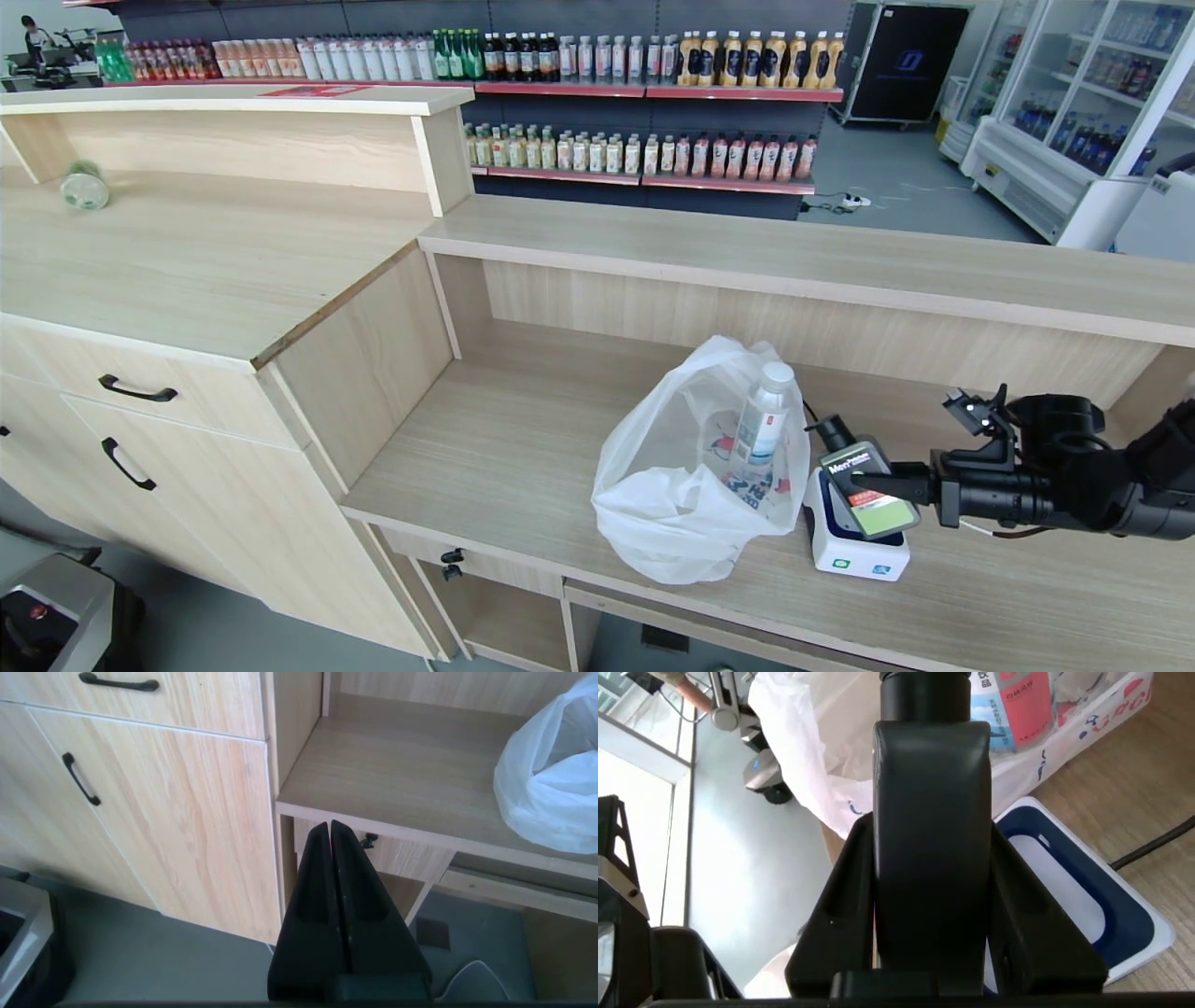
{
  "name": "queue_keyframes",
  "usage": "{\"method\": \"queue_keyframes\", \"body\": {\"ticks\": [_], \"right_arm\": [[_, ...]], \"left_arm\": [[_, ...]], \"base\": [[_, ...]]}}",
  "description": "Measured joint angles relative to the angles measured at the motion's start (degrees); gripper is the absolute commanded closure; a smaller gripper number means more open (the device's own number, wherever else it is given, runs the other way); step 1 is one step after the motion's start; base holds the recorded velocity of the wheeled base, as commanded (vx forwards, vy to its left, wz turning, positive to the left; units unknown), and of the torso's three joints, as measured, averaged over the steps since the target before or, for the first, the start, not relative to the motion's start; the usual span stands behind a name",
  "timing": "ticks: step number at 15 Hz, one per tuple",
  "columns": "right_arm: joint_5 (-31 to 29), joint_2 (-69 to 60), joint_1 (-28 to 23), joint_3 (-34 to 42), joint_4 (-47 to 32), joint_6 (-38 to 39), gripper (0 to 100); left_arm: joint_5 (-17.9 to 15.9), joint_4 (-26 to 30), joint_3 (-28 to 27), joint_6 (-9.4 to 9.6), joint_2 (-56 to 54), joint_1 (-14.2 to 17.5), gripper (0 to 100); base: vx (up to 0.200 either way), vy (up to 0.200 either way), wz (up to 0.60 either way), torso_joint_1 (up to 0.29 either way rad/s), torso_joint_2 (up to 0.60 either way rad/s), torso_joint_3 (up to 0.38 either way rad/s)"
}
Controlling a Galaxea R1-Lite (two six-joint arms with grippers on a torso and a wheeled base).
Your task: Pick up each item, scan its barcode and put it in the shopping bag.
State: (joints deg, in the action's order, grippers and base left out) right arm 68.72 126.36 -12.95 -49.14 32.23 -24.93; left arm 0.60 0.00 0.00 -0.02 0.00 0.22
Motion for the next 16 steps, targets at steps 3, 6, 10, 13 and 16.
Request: {"method": "queue_keyframes", "body": {"ticks": [3, 6, 10, 13, 16], "right_arm": [[-0.1, 0.24, 0.2, -0.15, 0.04, 0.0, 100], [-0.12, 0.27, 0.38, -0.24, 0.01, 0.0, 100], [-1.94, -0.98, 0.52, 0.11, -0.46, 0.2, 100], [-2.62, -8.35, -0.3, 1.13, -5.28, 3.78, 100], [-8.16, -22.83, -1.61, 4.24, -8.42, 6.88, 100]], "left_arm": [[0.0, 0.0, 0.0, -0.02, 0.0, 0.05, 100], [-0.02, 0.0, 0.0, -0.02, 0.0, 0.02, 100], [0.0, 0.0, 0.0, 0.0, 0.0, 0.0, 100], [0.0, 0.0, 0.0, -0.02, 0.0, 0.05, 100], [0.0, 0.0, 0.0, -0.02, 0.0, 0.02, 100]], "base": [[0.0, 0.0, 0.0, 0.0, 0.0, 0.0], [0.0, 0.0, 0.0, 0.0, 0.0, 0.0], [0.0, 0.0, 0.0, 0.0, 0.0, 0.0], [0.0, 0.0, 0.0, 0.0, 0.0, 0.0], [0.0, 0.0, 0.0, 0.0, 0.0, 0.0]]}}
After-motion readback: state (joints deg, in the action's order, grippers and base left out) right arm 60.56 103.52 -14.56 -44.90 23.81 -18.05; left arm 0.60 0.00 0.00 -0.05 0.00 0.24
